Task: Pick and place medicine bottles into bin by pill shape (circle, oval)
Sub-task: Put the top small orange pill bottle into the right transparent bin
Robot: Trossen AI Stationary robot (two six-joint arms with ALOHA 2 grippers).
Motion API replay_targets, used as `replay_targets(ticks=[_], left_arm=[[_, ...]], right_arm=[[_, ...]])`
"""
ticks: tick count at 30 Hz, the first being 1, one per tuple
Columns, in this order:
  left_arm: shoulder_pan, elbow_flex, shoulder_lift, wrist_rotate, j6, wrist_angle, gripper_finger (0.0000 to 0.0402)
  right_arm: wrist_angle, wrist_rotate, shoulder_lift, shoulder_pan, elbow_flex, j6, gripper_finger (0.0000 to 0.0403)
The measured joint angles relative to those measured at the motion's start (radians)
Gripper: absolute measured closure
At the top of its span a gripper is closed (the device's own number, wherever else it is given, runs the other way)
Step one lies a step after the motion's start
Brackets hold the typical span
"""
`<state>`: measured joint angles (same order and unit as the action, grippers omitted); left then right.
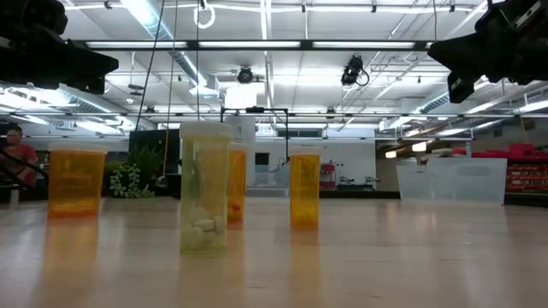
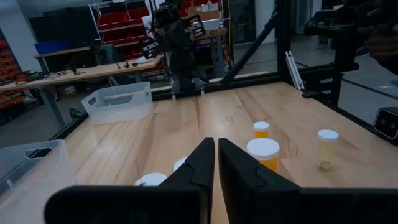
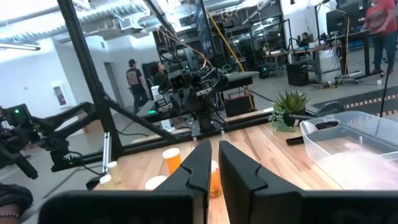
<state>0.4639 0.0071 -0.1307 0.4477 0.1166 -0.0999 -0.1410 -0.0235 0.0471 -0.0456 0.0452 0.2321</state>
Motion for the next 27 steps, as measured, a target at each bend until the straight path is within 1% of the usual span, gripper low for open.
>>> replay_targets(ticks=[8,13,16,19,27], left_arm=[[0.0,0.0,0.0,0.0,0.0,0.0,0.0363],[0.0,0.0,0.0,0.0,0.0,0.0,0.0367],[0.0,0.0,0.0,0.0,0.0,0.0,0.0371],[0.0,0.0,0.0,0.0,0.0,0.0,0.0374],[0.0,0.0,0.0,0.0,0.0,0.0,0.0364]], right_arm=[[-0.025,0.0,0.002,0.0,0.0,-0.006,0.0366],[-0.085,0.0,0.05,0.0,0.0,-0.009,0.0366],[-0.114,0.0,0.106,0.0,0.012,-0.038,0.0366],[-0.119,0.0,0.175,0.0,0.051,-0.029,0.0366],[-0.079,0.0,0.423,0.003,0.19,-0.034,0.0366]])
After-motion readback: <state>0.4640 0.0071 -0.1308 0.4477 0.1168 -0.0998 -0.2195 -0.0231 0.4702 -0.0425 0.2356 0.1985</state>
